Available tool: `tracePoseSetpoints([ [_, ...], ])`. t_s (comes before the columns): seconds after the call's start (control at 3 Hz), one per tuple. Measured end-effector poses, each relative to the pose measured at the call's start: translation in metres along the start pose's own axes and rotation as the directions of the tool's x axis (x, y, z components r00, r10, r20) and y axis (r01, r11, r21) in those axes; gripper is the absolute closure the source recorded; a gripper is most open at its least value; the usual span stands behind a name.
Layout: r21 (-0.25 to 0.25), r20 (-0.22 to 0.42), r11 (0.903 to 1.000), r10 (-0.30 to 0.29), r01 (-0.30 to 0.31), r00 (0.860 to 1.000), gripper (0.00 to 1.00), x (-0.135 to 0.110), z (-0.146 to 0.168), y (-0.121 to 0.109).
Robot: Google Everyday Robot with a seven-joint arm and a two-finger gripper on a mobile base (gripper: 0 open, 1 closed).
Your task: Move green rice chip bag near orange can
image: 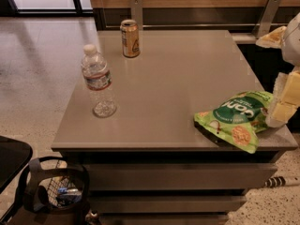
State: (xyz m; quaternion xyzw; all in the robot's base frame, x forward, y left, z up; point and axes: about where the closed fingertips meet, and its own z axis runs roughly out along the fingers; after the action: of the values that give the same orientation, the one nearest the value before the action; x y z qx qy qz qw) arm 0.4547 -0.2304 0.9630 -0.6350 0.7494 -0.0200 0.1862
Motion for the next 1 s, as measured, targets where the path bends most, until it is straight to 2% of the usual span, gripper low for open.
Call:
tracePoseSetpoints([
  [0.33, -0.061, 0.046, 0.9854, -0.156, 0.159, 0.987, 0.0, 0.007, 0.019, 0.007],
  [0.67, -0.092, 0.071, 0.9443, -0.31, 0.316, 0.948, 0.0, 0.008, 0.032, 0.014],
  [1.0, -0.122, 0.083, 0.9062, -0.397, 0.405, 0.914, 0.0, 0.009, 0.049, 0.016],
])
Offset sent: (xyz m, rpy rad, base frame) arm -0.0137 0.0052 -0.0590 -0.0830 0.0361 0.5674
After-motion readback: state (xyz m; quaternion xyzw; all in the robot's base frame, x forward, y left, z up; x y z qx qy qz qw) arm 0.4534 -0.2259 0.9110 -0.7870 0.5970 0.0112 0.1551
